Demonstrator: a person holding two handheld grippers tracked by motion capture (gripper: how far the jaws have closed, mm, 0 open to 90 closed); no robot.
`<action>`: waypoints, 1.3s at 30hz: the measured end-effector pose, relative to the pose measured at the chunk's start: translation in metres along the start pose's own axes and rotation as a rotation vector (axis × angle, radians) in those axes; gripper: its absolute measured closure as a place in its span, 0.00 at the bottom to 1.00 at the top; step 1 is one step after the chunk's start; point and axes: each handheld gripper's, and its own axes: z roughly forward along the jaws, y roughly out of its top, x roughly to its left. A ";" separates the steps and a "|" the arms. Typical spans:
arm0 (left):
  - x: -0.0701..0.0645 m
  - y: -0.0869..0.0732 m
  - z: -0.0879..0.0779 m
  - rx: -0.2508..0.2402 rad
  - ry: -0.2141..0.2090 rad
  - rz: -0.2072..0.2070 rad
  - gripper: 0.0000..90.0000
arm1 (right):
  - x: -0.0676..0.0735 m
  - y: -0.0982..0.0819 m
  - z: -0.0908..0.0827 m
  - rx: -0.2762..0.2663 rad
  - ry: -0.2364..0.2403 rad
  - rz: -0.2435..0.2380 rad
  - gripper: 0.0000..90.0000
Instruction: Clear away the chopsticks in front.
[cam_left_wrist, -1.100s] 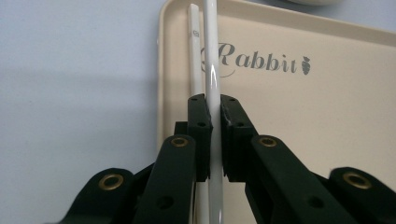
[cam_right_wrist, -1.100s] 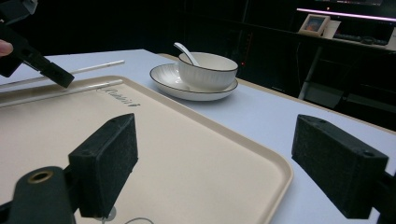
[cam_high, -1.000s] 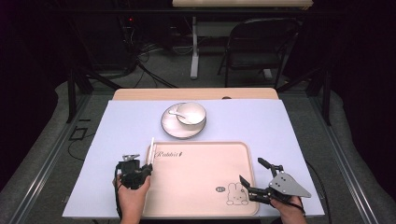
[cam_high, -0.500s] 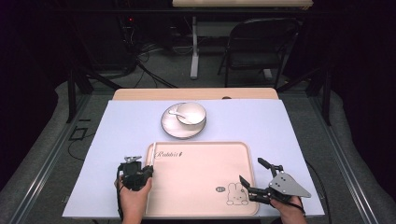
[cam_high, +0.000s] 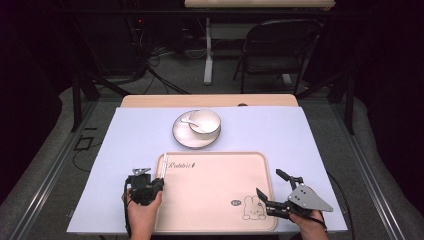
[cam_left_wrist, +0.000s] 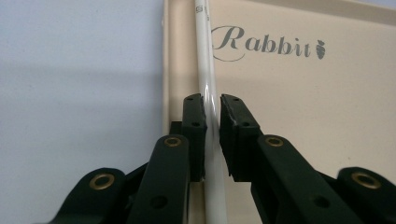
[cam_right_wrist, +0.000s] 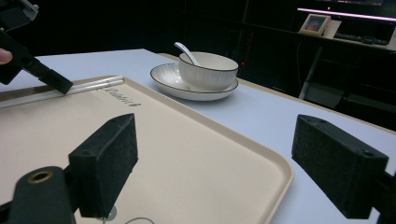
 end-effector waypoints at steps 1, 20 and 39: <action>0.000 0.000 0.000 0.000 -0.003 0.000 0.87 | 0.000 0.000 0.000 0.001 0.000 0.001 0.15; -0.003 0.004 -0.009 -0.054 -0.034 0.040 0.63 | 0.000 0.000 0.000 0.000 0.002 0.003 0.15; -0.012 0.014 -0.009 -0.041 -0.083 0.080 0.48 | 0.000 0.000 0.001 -0.001 0.003 0.009 0.15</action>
